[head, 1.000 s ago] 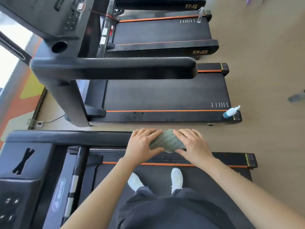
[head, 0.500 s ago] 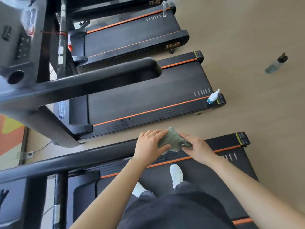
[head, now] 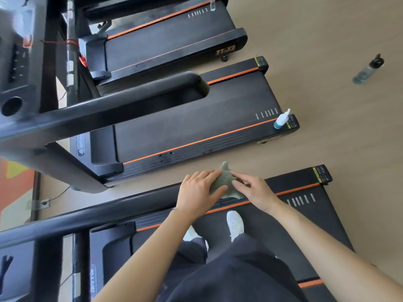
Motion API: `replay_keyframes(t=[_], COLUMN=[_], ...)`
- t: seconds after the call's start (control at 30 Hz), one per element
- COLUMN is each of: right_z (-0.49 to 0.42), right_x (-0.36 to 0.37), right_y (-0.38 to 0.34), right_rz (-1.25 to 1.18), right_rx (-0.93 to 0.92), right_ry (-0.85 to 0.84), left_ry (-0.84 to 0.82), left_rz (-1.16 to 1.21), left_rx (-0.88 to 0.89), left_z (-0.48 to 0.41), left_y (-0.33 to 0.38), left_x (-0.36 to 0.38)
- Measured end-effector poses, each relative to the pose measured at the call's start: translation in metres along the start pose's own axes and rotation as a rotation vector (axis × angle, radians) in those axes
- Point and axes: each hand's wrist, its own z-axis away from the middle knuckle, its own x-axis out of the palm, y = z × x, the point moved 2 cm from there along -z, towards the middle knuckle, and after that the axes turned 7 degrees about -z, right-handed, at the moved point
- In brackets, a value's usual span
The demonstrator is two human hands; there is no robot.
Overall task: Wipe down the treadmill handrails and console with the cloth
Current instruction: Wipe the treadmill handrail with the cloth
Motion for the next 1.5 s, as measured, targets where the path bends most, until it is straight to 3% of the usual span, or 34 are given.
replay_keyframes(t=[0.2,0.37,0.53,0.7,0.9,1.07,1.2,1.5], right_z=[-0.008,-0.015,-0.027,-0.040,-0.047,-0.058,-0.072,-0.087], right_x=[0.031,0.071,0.114,0.175,0.229,0.257,0.258,0.201], right_y=[-0.024,-0.047,-0.082,-0.105,-0.122,-0.134,-0.135,-0.124], right_rz=[0.242,0.599,0.849,0.880,0.869,0.827,0.801,0.781], right_rx=[-0.123,-0.238,-0.211,-0.183,-0.196,-0.152,-0.087,0.010], right_ry=[0.020,0.039,-0.061,-0.203,-0.257,-0.342,-0.448,-0.589], left_ry=[0.086,0.105,0.086,0.067,0.069,-0.053,-0.218,-0.391], left_rz=[-0.061,-0.063,-0.021,0.009,0.051,0.123,0.210,0.301], left_rx=[-0.045,-0.050,-0.098,-0.187,-0.240,-0.318,-0.294,-0.282], left_z=[0.022,0.050,0.074,0.106,0.135,0.139,0.129,0.082], left_y=[-0.028,-0.076,-0.122,-0.170,-0.221,-0.254,-0.266,-0.243], left_x=[-0.005,-0.015,-0.028,-0.043,-0.055,-0.065,-0.073,-0.074])
